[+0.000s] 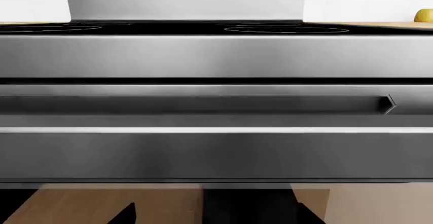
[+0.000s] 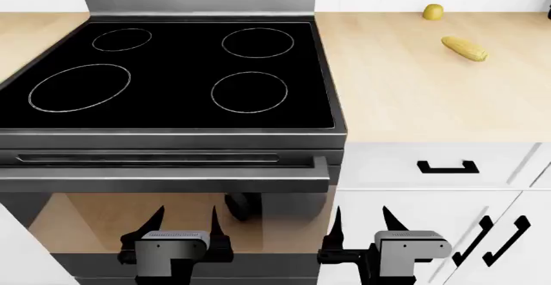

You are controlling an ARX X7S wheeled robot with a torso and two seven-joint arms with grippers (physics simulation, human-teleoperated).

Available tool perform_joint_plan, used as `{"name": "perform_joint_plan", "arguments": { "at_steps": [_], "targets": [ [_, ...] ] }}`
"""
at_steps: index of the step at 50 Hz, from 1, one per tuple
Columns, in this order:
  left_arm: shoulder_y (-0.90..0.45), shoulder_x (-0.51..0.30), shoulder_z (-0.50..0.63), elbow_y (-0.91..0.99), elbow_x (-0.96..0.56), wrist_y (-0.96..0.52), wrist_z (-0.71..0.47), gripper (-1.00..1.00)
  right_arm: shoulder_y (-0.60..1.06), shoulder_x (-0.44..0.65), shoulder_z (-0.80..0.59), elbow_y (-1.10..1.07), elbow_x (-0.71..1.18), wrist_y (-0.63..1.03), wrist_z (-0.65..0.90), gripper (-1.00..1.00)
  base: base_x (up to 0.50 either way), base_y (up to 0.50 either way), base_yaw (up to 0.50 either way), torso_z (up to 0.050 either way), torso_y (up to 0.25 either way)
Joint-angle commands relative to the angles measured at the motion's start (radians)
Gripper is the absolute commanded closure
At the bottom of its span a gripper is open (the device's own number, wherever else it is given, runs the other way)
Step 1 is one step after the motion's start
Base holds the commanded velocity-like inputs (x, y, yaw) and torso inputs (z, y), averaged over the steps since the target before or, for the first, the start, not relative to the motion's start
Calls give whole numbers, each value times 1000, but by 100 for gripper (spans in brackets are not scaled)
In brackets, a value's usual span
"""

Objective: Pick the corn from the counter and place it in the cabinet.

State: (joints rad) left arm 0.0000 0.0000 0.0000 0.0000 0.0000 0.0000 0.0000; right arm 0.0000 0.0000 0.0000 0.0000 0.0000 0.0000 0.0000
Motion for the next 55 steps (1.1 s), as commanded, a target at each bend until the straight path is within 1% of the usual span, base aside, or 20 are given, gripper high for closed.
{"name": "perform_joint_plan", "arguments": {
  "at_steps": [1, 5, 8, 9, 11, 14, 19, 24, 31, 35, 38, 41, 46, 50, 55],
  "targets": [
    [0, -15, 18, 1, -15, 1, -20, -100, -1, 15, -17, -5, 22, 2, 19, -100, 0, 0, 0, 0, 0],
    [-14, -28, 37, -17, -33, -12, -42, -100, -5, 35, -33, 11, 22, -7, 44, -100, 0, 0, 0, 0, 0],
    [-13, -35, 43, -2, -55, -32, -46, -100, -9, 46, -44, -19, 26, 46, 48, -100, 0, 0, 0, 0, 0],
    [-14, -38, 44, 16, -61, -50, -49, -100, -6, 51, -46, -44, 34, 100, 47, -100, 0, 0, 0, 0, 0],
    [-10, -44, 32, 91, -101, -134, -52, -100, -1, 60, -46, -109, 42, 188, 50, -100, 0, 0, 0, 0, 0],
    [-2, -65, 34, 233, -100, -234, -74, -100, -10, 78, -36, -247, 84, 292, 34, -100, 0, 0, 0, 0, 0],
    [7, -79, 40, 281, -101, -265, -89, -100, -10, 89, -44, -290, 76, 329, 53, -100, 0, 0, 0, 0, 0],
    [1, -102, 59, 350, -79, -327, -106, -100, -12, 115, -57, -382, 56, 403, 70, -100, 0, 0, 0, 0, 0],
    [3, -148, 82, 496, -54, -483, -112, -100, 16, 150, -61, -513, 38, 554, 86, -100, 0, 0, 0, 0, 0],
    [-20, -160, 50, 589, -87, -598, -109, -100, 63, 162, -52, -601, 55, 684, 78, -100, 0, 0, 0, 0, 0],
    [-80, -173, 28, 669, -123, -713, -98, -100, 98, 173, -45, -666, 67, 742, 72, -100, 0, 0, 0, 0, 0],
    [-146, -168, -23, 721, -192, -823, -79, -100, 152, 175, -43, -694, 68, 781, 77, -100, 0, 0, 0, 0, 0],
    [-251, -193, -39, 762, -219, -928, -77, -100, 243, 174, -32, -731, 85, 877, 78, -100, 0, 0, 0, 0, 0],
    [-332, -195, -73, 796, -255, -1019, -75, -100, 302, 172, -21, -758, 110, 953, 68, -100, 0, 0, 0, 0, 0],
    [-466, -212, -100, 800, -298, -1145, -63, -100, 442, 162, -1, -754, 144, 1079, 58, -100, 0, 0, 0, 0, 0]
  ]
}}
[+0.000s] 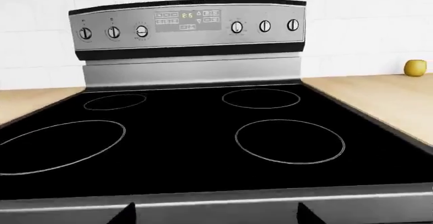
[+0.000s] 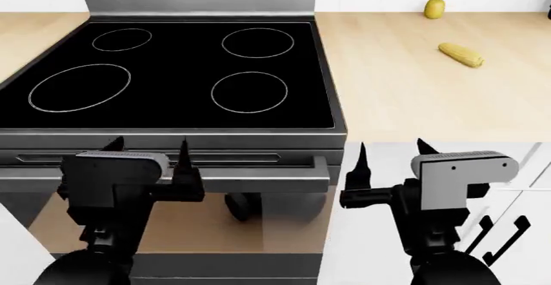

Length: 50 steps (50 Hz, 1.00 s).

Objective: Pick the corn from the counter and place it in the cabinet.

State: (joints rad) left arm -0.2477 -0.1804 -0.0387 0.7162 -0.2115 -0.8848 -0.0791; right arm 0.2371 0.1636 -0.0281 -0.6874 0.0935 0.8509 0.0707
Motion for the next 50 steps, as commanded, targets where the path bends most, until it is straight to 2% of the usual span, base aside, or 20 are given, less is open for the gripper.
{"name": "perform_joint_plan", "arguments": {
  "at_steps": [1, 5, 13, 21, 32, 50],
  "targets": [
    [-253, -39, -59, 69, -91, -282, 21, -100, 237, -2, 21, -54, 53, 243, -12, -100, 0, 0, 0, 0, 0],
    [-370, -61, -66, 21, -116, -362, 40, -100, 347, -6, -4, 20, 47, 249, -7, -100, 0, 0, 0, 0, 0],
    [-573, -92, -93, -180, -123, -356, 73, -100, 534, -34, -27, 221, 43, 205, -1, -100, 0, 0, 0, 0, 0],
    [-680, -106, -67, -431, -92, -232, 105, -100, 689, -60, -57, 476, 39, 123, -7, -100, 0, 0, 0, 0, 0],
    [-700, -109, -64, -544, -85, -171, 118, -100, 760, -62, -63, 656, 32, 50, 7, -100, 0, 0, 0, 0, 0],
    [-684, -111, -64, -509, -104, -198, 117, -100, 739, -49, -60, 607, 57, 60, 17, -100, 0, 0, 0, 0, 0]
  ]
}}
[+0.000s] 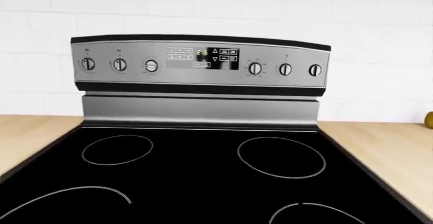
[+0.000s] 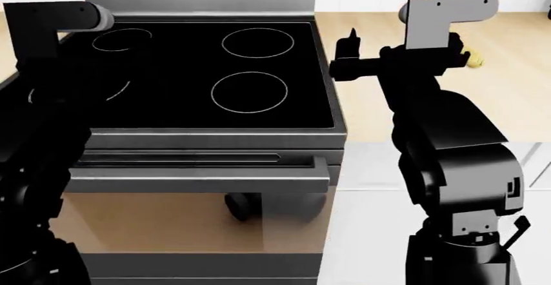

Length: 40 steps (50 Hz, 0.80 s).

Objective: Pick the corn from the counter and place it in the cabinet.

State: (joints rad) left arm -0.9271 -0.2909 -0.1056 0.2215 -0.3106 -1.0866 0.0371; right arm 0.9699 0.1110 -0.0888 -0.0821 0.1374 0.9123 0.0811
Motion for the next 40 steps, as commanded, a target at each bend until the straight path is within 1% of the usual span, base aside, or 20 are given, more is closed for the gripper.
{"name": "perform_joint_plan", "arguments": {
  "at_steps": [1, 17, 24, 40],
  "targets": [
    [-3, 0, 3, -14, -4, 6, -1, -100, 3, 4, 1, -2, 14, -1, 8, -100, 0, 0, 0, 0, 0],
    [-1, -1, 4, -14, -8, 9, -8, -100, 0, 10, -4, -7, 28, -2, 20, -100, 0, 0, 0, 0, 0],
    [15, -10, 4, 24, -12, 8, -10, -100, 4, 11, 1, -2, 41, -4, 19, -100, 0, 0, 0, 49, 0],
    [12, -2, 0, 24, -21, -3, -21, -100, 1, 21, -12, 10, 51, -11, 24, -100, 0, 0, 0, 50, 0]
  ]
}}
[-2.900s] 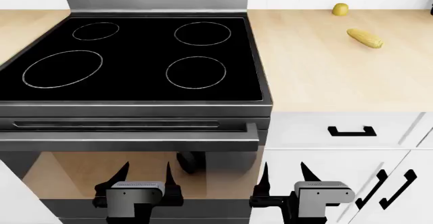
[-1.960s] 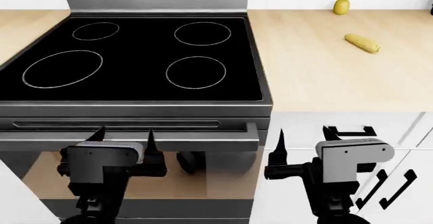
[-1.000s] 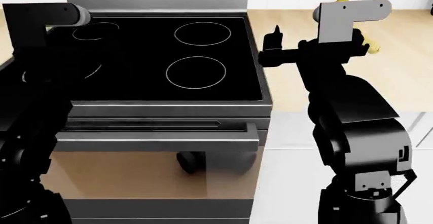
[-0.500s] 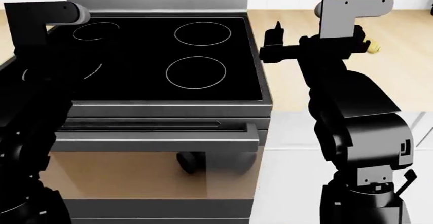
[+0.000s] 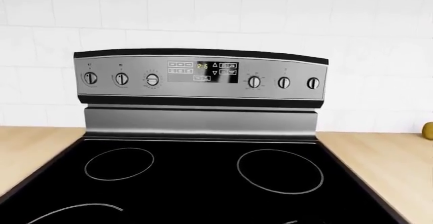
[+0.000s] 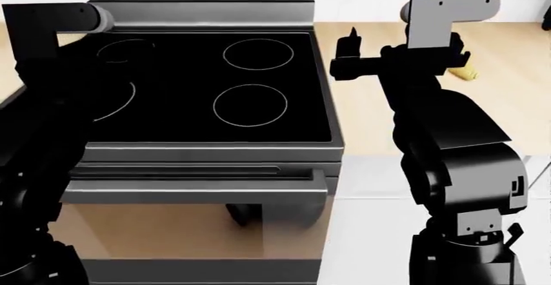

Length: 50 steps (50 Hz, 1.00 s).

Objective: Pick the corn from the counter and place it in the cabinet.

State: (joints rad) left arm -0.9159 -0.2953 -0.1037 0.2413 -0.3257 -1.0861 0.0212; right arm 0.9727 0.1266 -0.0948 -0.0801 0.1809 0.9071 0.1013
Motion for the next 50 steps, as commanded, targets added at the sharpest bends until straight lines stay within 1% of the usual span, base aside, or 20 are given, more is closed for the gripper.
{"name": "perform_joint_plan", "arguments": {
  "at_steps": [1, 17, 20, 50],
  "targets": [
    [1, 2, -2, 5, -7, -5, -6, -100, -1, 6, -7, 10, 8, -7, 4, -100, 0, 0, 0, 50, 0],
    [0, 2, -5, 6, -12, -4, -14, -100, -4, 11, -11, 6, 24, -7, 9, -100, 0, 0, 0, 50, 0],
    [-2, 2, -5, -1, -10, 2, -18, -100, -4, 12, -13, 5, 29, 2, 8, -100, 0, -68, 0, 0, 0],
    [1, 4, -10, -7, -32, -12, -23, -100, -5, 22, -19, -6, 60, 25, 18, -100, 0, -500, 0, 0, 0]
  ]
}}
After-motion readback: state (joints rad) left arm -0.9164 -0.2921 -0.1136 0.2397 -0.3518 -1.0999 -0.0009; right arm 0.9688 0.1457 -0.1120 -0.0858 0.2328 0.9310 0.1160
